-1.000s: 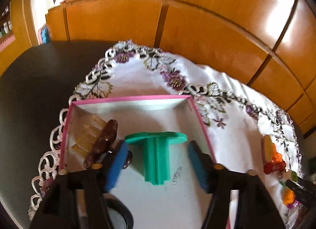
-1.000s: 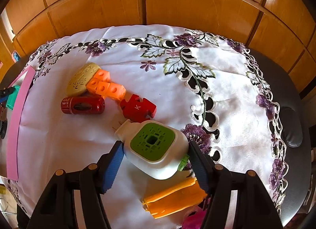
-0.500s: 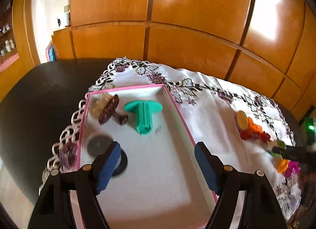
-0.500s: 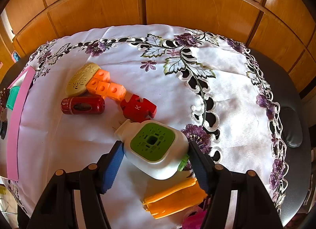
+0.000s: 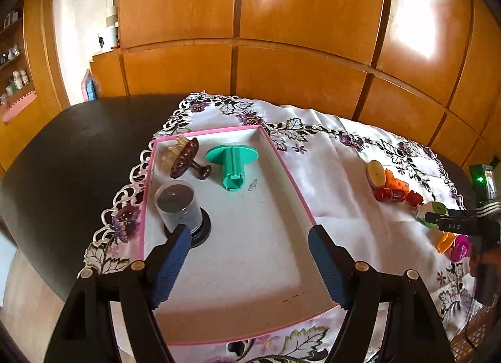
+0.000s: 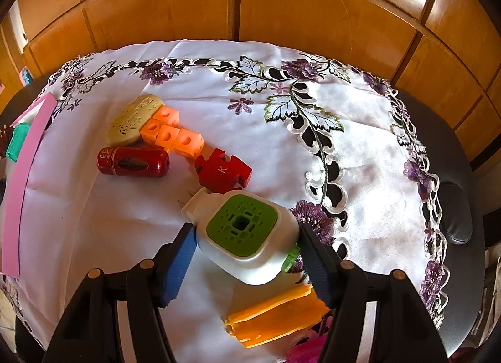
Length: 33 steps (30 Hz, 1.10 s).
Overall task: Organize rigid objects
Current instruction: 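Grasp the white-green container with the right tool, then carry the white-green container into the box and release it with the right tool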
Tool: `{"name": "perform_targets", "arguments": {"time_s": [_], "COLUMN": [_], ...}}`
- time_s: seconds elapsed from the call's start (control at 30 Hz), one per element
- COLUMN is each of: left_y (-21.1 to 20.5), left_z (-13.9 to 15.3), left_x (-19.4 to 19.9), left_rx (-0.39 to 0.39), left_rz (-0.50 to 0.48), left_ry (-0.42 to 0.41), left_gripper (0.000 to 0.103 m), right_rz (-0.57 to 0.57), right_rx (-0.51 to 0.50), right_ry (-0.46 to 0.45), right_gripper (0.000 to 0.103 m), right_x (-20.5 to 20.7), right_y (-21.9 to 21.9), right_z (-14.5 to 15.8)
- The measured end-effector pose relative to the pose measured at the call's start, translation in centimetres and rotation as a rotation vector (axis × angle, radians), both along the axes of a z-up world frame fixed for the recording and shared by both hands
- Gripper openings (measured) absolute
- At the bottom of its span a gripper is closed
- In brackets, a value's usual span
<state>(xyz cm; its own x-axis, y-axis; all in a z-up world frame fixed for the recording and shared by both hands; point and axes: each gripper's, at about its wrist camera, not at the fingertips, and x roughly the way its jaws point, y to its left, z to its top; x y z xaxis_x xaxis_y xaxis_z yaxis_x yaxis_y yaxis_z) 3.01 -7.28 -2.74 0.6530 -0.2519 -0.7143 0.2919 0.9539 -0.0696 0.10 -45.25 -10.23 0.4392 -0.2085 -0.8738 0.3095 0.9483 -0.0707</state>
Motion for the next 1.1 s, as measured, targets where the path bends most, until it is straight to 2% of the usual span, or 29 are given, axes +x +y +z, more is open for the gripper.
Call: {"name": "perform_targets", "arguments": {"time_s": [0.27, 0.43, 0.53, 0.73, 0.9, 1.1], "left_y": [0.5, 1.1, 1.5, 2.4, 4.2, 6.1], "left_z": [0.1, -0.2, -0.3, -0.5, -0.6, -0.3], "left_x": [-0.3, -0.3, -0.3, -0.1, 0.1, -0.2], "left_rx": [0.005, 0.005, 0.002, -0.008, -0.04, -0.055], "left_rz": [0.007, 0.022, 0.03, 0.045, 0.082, 0.12], "left_ry": [0.001, 0.011, 0.014, 0.029, 0.042, 0.031], "left_gripper": [0.078, 0.078, 0.078, 0.078, 0.078, 0.078], "right_rz": [0.023, 0.081, 0.128, 0.119, 0.082, 0.191], "right_rx": [-0.025, 0.029, 0.015, 0.042, 0.137, 0.208], "right_ry": [0.002, -0.022, -0.006, -0.014, -0.076, -0.195], "right_gripper": [0.067, 0.067, 0.067, 0.067, 0.066, 0.067], "right_x": [0.0, 0.0, 0.2, 0.1, -0.4, -0.2], "right_y": [0.6, 1.3, 2.4, 2.4, 2.4, 8.1], "right_z": [-0.1, 0.2, -0.1, 0.2, 1.7, 5.1]}}
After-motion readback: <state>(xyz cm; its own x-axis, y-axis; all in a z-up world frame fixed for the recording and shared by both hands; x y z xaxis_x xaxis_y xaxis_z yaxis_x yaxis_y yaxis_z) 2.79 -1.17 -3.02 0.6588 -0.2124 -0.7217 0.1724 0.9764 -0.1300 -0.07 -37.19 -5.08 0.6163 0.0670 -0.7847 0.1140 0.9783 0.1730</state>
